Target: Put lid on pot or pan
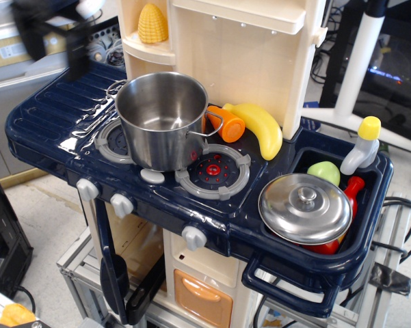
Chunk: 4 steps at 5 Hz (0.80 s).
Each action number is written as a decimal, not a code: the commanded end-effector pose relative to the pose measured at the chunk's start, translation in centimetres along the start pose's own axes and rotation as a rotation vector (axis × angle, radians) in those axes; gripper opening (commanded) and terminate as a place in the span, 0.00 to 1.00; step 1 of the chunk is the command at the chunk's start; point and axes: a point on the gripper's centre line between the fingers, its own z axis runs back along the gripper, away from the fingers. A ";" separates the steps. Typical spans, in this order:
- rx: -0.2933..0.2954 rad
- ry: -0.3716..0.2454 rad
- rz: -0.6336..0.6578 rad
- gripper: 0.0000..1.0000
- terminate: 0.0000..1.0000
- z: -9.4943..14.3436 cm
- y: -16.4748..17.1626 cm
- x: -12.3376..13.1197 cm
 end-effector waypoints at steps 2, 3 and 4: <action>0.076 -0.020 0.066 1.00 0.00 4.7 -12.6 3.3; 0.026 -0.030 0.151 1.00 0.00 4.1 -17.5 3.8; -0.032 -0.047 0.159 1.00 0.00 2.6 -21.4 4.1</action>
